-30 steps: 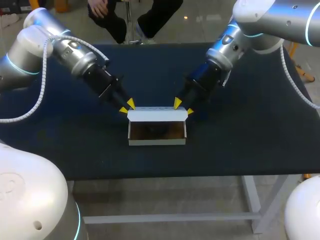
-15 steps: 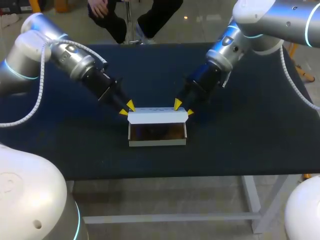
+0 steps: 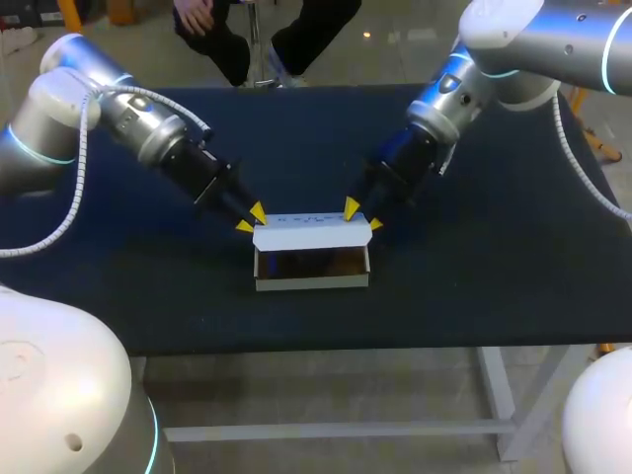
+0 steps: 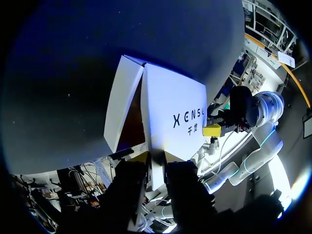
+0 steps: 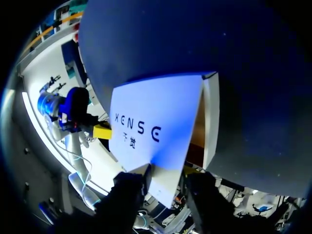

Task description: Assemble the packaging by folding the flat box into shape, placing the metal phone stand inside, and closing the box properly

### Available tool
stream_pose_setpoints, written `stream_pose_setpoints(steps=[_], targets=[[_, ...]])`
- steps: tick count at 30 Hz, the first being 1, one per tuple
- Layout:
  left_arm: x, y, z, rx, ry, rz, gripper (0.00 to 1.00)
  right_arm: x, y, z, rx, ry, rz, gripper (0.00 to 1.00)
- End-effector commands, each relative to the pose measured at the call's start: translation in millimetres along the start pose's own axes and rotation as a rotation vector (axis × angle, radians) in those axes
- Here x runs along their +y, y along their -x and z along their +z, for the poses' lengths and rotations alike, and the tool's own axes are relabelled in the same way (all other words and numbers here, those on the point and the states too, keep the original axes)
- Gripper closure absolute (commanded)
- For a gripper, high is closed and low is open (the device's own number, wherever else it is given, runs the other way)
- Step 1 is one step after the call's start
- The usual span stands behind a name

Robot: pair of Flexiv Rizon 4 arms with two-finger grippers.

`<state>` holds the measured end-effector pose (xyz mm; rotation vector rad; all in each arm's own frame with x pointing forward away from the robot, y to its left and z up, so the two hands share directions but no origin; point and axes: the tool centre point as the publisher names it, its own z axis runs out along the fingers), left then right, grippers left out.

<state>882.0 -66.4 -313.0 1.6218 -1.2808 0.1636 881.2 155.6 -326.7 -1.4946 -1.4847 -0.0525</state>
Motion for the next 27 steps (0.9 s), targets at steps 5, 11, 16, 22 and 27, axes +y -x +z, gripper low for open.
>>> stream_pose_setpoints(steps=[5,11,16,22,27], targets=[[1.0,0.9,10,0.004,-0.006,0.003,0.82,5,-1,5,0.002,-0.011,-0.002,0.60],[2.3,3.5,12,0.002,-0.012,0.006,0.80,5,1,6,0.002,-0.011,-0.003,0.60],[2.8,8.0,14,0.005,-0.012,0.012,0.78,4,3,7,0.000,-0.009,-0.003,0.59],[1.8,11.9,15,0.005,-0.010,0.011,0.77,5,5,9,0.001,-0.007,-0.004,0.59],[2.1,13.3,16,0.004,-0.010,0.015,0.77,6,7,9,0.002,-0.006,-0.004,0.60]])
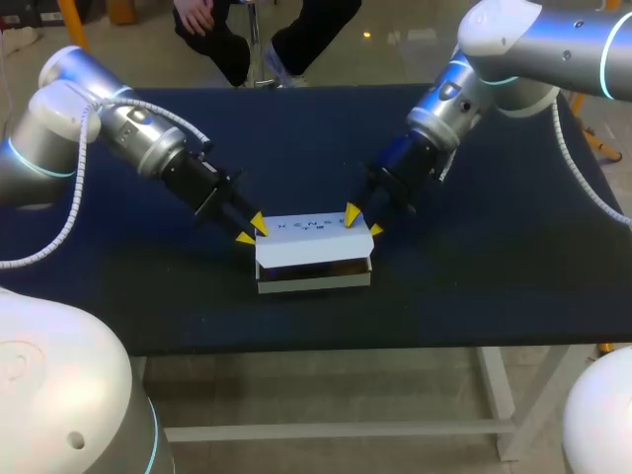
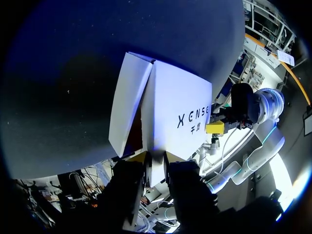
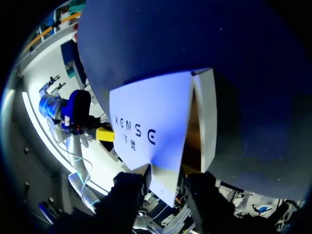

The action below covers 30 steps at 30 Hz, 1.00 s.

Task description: Assemble the packaging by folding the flat box into shape, placing the metal phone stand inside, and closing the box properly

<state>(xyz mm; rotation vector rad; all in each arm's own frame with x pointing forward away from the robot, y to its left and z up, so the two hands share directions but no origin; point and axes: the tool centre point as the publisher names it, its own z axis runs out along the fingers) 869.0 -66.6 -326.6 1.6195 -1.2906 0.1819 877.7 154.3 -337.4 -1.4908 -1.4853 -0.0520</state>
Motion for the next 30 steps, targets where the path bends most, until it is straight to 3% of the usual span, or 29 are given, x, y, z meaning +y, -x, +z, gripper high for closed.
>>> stream_pose_setpoints(steps=[1,30], targets=[[0.2,-0.5,3,0.000,-0.001,0.000,0.77,2,-2,2,0.001,-0.004,-0.002,0.59],[-0.9,2.7,4,-0.024,-0.004,0.003,0.71,4,11,3,0.011,-0.003,-0.001,0.59]])
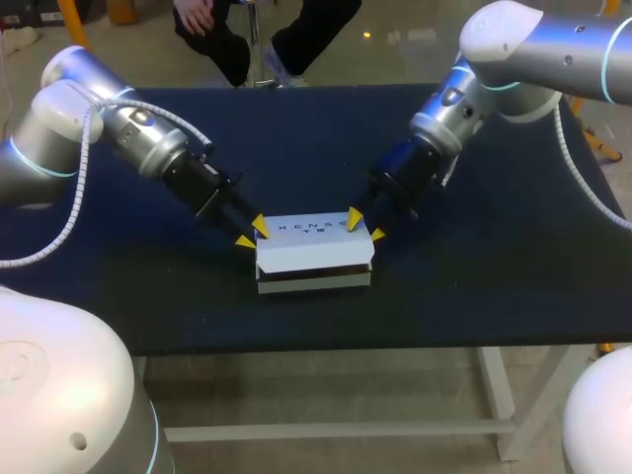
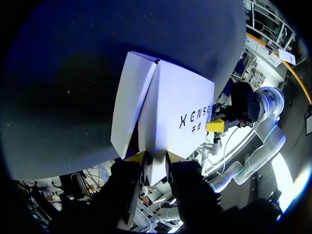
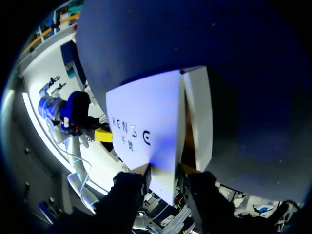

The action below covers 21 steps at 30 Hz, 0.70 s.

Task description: Assemble the packaging by folding the flat box into shape, placing the metal phone stand inside, and closing the box properly

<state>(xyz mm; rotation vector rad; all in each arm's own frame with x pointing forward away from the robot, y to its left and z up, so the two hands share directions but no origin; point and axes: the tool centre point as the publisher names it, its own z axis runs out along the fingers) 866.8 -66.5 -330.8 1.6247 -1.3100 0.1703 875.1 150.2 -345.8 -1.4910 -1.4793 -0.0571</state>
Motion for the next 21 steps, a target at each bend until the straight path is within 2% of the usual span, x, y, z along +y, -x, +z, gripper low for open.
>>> stream_pose_setpoints(steps=[1,21], targets=[[-0.2,-1.0,1.2,-0.004,-0.002,-0.002,0.71,1.6,2.2,0.4,0.004,-0.004,-0.002,0.59],[1.9,0.0,-0.6,-0.037,-0.025,-0.007,0.63,2.7,3.5,1.4,-0.001,0.001,-0.006,0.60]])
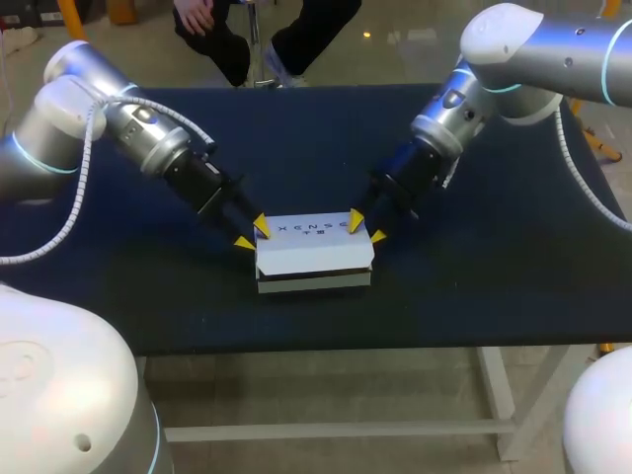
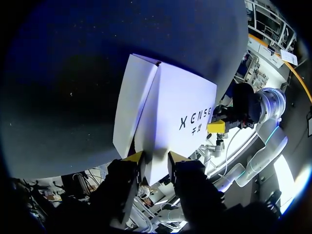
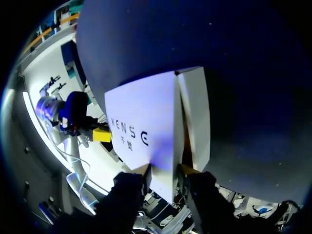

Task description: Assemble the packaging by folding the flat box into shape, placing the metal phone stand inside, and closing the box properly

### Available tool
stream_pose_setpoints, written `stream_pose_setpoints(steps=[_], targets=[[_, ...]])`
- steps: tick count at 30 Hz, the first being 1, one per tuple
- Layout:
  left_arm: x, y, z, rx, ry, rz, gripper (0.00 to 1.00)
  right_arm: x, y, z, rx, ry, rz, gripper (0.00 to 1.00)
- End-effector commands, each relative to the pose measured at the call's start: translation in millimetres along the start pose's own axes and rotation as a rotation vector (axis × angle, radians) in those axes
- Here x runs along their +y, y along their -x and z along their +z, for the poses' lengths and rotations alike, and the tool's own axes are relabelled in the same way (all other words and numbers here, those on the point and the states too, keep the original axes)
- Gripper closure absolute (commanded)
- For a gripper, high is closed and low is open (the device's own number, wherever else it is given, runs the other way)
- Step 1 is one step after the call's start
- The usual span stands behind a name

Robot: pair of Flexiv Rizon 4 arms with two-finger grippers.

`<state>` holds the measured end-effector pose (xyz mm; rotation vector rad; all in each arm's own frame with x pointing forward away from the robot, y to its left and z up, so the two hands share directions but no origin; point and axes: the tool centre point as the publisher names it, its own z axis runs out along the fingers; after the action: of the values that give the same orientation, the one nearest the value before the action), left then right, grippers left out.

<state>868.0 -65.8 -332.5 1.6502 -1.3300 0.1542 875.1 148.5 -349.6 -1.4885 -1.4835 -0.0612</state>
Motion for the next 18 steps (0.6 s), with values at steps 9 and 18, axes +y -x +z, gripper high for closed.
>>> stream_pose_setpoints(steps=[9,18], targets=[[6.0,-0.1,-3.4,-0.028,-0.025,-0.006,0.57,1.0,-0.2,0.5,-0.001,0.000,-0.001,0.60],[12.7,-0.7,-9.4,-0.082,-0.090,-0.016,0.45,1.0,-0.2,0.5,-0.001,0.000,-0.001,0.59]])
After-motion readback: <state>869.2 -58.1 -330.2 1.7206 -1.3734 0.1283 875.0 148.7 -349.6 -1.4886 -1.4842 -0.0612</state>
